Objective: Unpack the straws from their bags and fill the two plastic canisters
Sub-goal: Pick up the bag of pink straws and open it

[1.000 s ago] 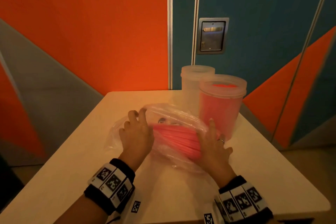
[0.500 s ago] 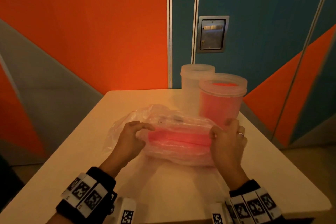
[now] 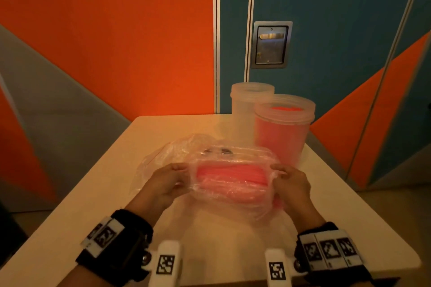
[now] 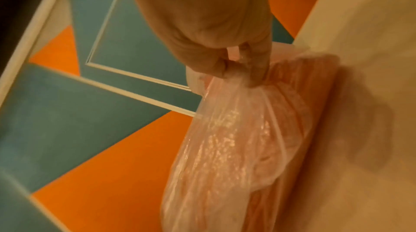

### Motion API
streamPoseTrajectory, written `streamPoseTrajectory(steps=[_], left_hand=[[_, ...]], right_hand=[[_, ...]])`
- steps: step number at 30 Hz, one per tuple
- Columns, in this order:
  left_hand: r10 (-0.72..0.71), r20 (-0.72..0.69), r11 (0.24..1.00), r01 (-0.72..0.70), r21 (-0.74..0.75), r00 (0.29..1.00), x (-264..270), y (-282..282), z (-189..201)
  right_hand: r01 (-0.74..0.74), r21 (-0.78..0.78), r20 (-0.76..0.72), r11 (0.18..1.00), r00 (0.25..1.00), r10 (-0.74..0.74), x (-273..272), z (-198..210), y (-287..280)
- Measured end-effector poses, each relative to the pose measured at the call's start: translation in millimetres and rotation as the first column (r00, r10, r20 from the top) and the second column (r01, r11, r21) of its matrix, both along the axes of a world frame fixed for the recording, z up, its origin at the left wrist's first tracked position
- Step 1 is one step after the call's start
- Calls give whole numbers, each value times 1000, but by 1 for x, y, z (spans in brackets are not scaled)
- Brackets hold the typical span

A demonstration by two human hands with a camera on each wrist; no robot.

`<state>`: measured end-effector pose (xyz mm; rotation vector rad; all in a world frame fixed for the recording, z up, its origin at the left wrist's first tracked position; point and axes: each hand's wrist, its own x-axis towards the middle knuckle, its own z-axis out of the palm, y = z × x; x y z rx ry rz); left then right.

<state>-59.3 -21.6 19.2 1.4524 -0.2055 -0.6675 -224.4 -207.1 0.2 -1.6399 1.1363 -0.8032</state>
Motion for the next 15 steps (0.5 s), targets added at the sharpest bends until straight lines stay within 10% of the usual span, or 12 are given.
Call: streamPoseTrajectory(steps=[3, 7, 11, 15], left_hand=[[28, -295, 995, -55, -86, 955, 11, 0, 0], [59, -442, 974, -149, -172, 895, 27, 5, -11], [20, -409, 923, -174, -344, 912, 34, 2, -22], [-152, -273, 886, 8, -464, 950, 33, 15, -22]], right_hand=[[-110, 291, 319, 950, 948, 12, -4, -2, -7], [-422, 136, 376, 896, 859, 347, -33, 9, -2], [-340, 134, 465, 931, 851, 244, -17, 9, -7], [-251, -72, 245, 965, 934, 261, 9, -7, -16]])
